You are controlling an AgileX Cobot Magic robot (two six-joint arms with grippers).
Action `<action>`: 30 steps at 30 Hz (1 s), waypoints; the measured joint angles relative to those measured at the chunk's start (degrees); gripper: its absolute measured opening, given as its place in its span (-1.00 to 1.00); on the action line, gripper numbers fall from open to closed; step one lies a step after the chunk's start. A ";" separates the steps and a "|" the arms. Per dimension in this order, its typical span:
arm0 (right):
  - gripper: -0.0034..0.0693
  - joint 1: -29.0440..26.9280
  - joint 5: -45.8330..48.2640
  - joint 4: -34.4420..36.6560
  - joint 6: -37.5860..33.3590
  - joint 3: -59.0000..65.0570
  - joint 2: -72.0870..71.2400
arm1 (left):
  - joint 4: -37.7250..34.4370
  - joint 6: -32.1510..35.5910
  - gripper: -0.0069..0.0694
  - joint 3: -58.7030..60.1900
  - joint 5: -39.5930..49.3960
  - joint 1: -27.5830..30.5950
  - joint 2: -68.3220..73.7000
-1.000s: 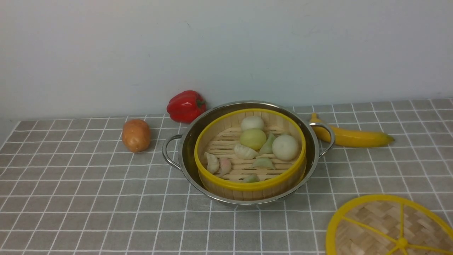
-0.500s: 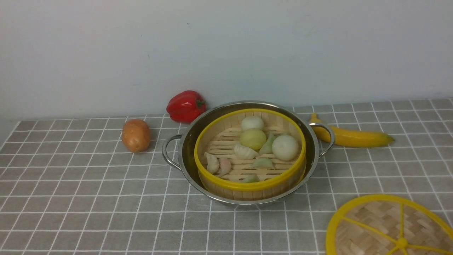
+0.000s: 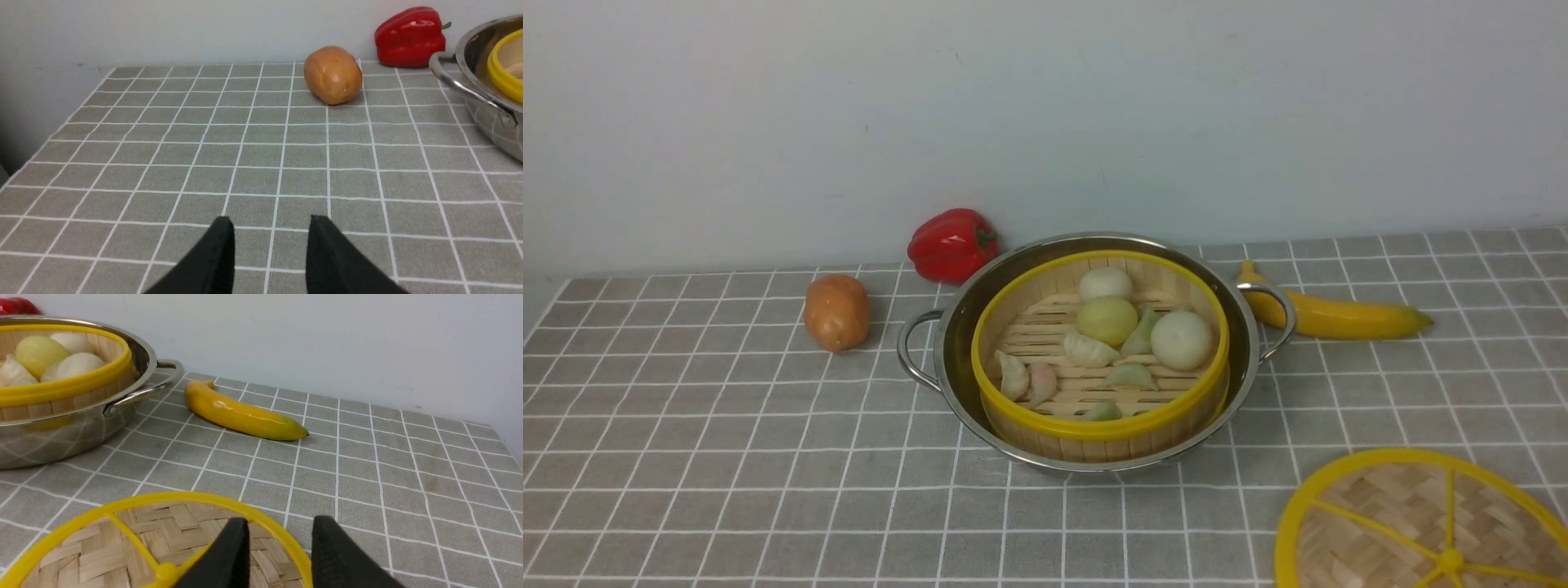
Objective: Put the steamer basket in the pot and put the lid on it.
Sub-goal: Use the right arm to lift the lid of the steamer
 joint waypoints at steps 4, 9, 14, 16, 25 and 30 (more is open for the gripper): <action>-0.24 0.00 0.00 0.00 0.00 0.00 0.00 | 0.00 -0.30 -0.18 0.00 -0.43 0.00 0.00; -0.24 0.00 0.00 0.00 0.00 0.00 0.00 | -0.13 -0.30 -0.18 0.00 -0.86 0.00 0.00; -0.24 0.00 0.00 0.00 0.00 0.00 0.00 | -0.13 -0.30 -0.18 0.00 -1.41 0.00 0.00; -0.24 0.00 0.00 0.00 0.00 0.00 0.00 | -0.13 -0.30 -0.18 0.00 -1.43 0.00 0.00; -0.24 0.00 0.00 0.05 0.00 0.00 0.00 | -0.13 -0.30 -0.18 0.00 -1.43 0.00 0.00; -0.24 0.00 0.00 0.05 0.00 0.00 0.00 | -0.13 -0.30 -0.18 0.00 -1.43 0.00 0.00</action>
